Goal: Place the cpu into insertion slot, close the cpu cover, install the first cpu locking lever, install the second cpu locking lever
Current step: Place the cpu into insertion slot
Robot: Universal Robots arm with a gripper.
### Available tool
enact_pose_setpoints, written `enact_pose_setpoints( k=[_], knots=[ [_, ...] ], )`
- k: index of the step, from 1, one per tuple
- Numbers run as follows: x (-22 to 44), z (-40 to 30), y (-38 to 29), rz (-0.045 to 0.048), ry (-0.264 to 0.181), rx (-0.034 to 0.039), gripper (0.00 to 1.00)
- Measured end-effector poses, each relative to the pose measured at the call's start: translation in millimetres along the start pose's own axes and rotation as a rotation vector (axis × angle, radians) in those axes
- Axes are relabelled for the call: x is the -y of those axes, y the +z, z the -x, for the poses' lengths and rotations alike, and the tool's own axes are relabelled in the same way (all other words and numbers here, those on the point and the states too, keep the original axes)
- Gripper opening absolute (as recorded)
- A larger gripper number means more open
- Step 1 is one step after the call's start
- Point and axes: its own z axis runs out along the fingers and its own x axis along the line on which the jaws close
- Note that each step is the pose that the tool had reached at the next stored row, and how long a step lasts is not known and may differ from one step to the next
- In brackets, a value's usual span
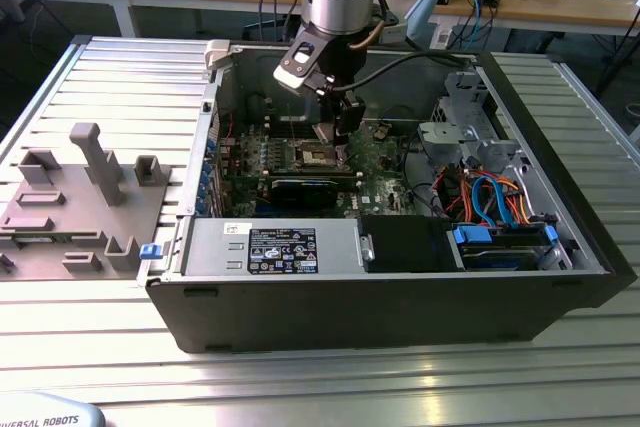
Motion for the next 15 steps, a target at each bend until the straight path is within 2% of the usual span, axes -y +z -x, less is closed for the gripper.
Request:
enact_pose_setpoints(
  k=[15],
  knots=[
    [0.0, 0.0, 0.2, -0.0002, 0.011, 0.0007, 0.55]
  ],
)
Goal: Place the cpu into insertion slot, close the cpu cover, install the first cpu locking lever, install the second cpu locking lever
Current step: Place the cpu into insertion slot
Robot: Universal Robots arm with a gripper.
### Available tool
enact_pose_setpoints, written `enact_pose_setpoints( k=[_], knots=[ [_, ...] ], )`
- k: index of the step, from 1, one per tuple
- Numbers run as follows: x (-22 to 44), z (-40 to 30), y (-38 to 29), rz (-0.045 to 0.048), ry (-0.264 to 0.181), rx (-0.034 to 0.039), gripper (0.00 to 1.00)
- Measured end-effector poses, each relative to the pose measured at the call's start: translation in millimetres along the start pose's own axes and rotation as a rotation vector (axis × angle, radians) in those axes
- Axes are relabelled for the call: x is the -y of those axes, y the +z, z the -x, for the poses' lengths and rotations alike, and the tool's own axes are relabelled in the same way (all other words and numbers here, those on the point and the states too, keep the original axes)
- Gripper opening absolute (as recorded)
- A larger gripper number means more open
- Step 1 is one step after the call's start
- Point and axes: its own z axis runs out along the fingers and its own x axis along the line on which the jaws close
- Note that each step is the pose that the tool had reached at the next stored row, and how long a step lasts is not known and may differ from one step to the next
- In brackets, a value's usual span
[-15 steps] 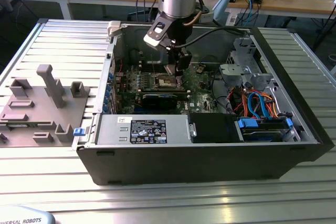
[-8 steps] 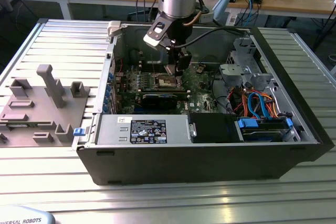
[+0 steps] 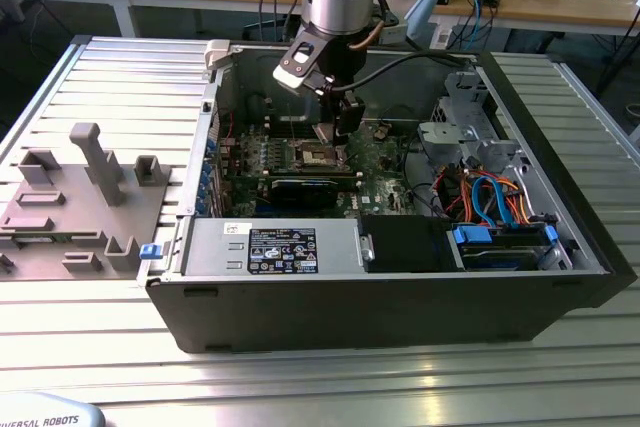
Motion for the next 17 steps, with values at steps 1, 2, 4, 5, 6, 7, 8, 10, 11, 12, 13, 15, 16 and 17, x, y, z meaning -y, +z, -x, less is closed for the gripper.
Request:
enact_pose_setpoints(
  k=[1, 2, 4, 5, 6, 7, 8, 10, 11, 12, 13, 15, 16, 17],
  knots=[
    [0.0, 0.0, 0.0, 0.0001, 0.001, 0.0001, 0.55],
    [0.0, 0.0, 0.0, 0.0000, 0.001, 0.0001, 0.55],
    [0.0, 0.0, 0.1, -0.0001, 0.002, 0.0001, 0.55],
    [0.0, 0.0, 0.1, 0.0000, 0.003, 0.0001, 0.55],
    [0.0, 0.0, 0.1, -0.0001, 0.004, 0.0002, 0.55],
    [0.0, 0.0, 0.1, -0.0001, 0.005, 0.0002, 0.55],
    [0.0, 0.0, 0.1, -0.0001, 0.005, 0.0003, 0.55],
    [0.0, 0.0, 0.2, -0.0001, 0.006, 0.0003, 0.55],
    [0.0, 0.0, 0.2, -0.0001, 0.008, 0.0004, 0.55],
    [0.0, 0.0, 0.2, -0.0001, 0.009, 0.0004, 0.55],
    [0.0, 0.0, 0.2, -0.0001, 0.010, 0.0005, 0.55],
    [0.0, 0.0, 0.2, -0.0002, 0.011, 0.0006, 0.55],
    [0.0, 0.0, 0.3, -0.0002, 0.011, 0.0005, 0.55],
    [0.0, 0.0, 0.3, -0.0002, 0.012, 0.0006, 0.55]
  ],
)
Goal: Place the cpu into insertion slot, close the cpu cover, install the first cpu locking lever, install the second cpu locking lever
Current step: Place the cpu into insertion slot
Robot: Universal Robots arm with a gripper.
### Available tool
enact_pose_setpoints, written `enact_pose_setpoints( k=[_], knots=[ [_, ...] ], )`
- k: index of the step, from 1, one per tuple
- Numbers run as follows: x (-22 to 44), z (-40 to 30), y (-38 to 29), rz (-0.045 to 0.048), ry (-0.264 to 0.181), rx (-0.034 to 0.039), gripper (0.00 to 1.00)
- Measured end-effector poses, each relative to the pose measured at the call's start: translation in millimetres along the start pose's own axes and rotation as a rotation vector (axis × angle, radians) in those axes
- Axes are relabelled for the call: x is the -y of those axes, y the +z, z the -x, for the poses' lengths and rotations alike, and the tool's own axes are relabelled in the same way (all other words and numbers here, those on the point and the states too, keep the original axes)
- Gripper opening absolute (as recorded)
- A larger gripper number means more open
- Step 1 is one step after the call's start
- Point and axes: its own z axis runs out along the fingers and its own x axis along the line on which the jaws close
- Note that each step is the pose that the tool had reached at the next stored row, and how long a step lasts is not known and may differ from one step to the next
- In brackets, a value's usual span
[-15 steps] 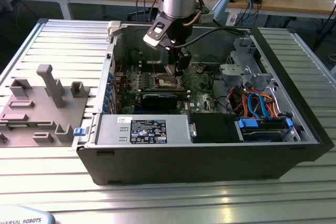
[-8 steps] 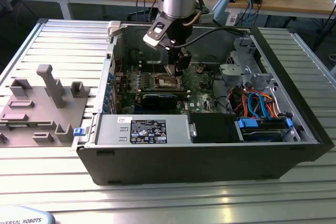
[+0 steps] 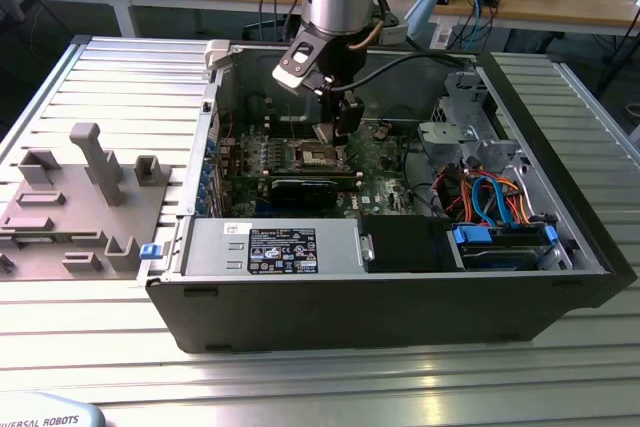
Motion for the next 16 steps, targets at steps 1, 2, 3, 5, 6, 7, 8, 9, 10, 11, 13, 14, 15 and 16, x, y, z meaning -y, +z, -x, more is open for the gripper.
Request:
enact_pose_setpoints(
  k=[1, 2, 3, 5, 6, 7, 8, 9, 10, 11, 13, 14, 15, 16],
  knots=[
    [0.0, 0.0, 0.0, 0.0000, 0.001, 0.0001, 0.55],
    [0.0, 0.0, 0.0, -0.0001, 0.002, 0.0001, 0.55],
    [0.0, 0.0, 0.1, -0.0001, 0.003, 0.0002, 0.55],
    [0.0, 0.0, 0.1, -0.0001, 0.005, 0.0003, 0.55],
    [0.0, 0.0, 0.1, -0.0001, 0.006, 0.0003, 0.55],
    [0.0, 0.0, 0.1, -0.0002, 0.006, 0.0003, 0.55],
    [0.0, 0.0, 0.1, -0.0002, 0.007, 0.0004, 0.55],
    [0.0, 0.0, 0.1, -0.0002, 0.007, 0.0004, 0.55],
    [0.0, 0.0, 0.1, -0.0002, 0.008, 0.0005, 0.55],
    [0.0, 0.0, 0.2, -0.0002, 0.008, 0.0004, 0.55],
    [0.0, 0.0, 0.2, -0.0002, 0.009, 0.0005, 0.55],
    [0.0, 0.0, 0.2, -0.0002, 0.010, 0.0006, 0.55],
    [0.0, 0.0, 0.2, -0.0002, 0.011, 0.0006, 0.55],
    [0.0, 0.0, 0.2, -0.0002, 0.011, 0.0006, 0.55]
  ],
)
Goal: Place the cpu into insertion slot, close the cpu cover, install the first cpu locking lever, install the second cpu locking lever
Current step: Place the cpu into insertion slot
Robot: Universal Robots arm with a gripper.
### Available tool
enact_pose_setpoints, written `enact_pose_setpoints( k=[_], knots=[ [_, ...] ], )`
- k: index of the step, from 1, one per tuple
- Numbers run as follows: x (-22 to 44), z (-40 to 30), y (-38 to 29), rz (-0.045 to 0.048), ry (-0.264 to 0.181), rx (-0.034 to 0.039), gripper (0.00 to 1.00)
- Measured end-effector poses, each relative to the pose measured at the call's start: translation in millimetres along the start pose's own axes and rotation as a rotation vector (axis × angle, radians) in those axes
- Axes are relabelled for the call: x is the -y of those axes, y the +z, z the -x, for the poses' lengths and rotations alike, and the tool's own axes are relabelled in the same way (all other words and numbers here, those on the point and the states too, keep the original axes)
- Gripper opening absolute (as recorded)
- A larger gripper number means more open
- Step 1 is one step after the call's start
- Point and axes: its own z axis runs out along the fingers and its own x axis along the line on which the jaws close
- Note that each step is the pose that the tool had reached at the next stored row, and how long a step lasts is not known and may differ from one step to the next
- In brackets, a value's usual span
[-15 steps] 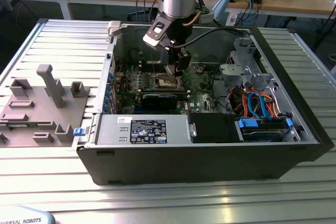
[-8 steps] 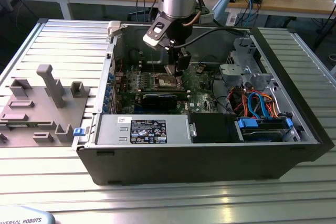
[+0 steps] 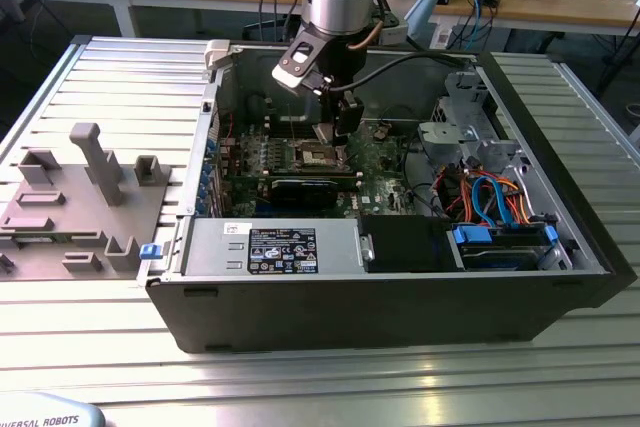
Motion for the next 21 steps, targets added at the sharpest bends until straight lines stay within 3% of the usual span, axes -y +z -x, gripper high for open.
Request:
enact_pose_setpoints(
  k=[21],
  knots=[
    [0.0, 0.0, 0.1, -0.0004, 0.018, 0.0010, 0.55]
  ],
)
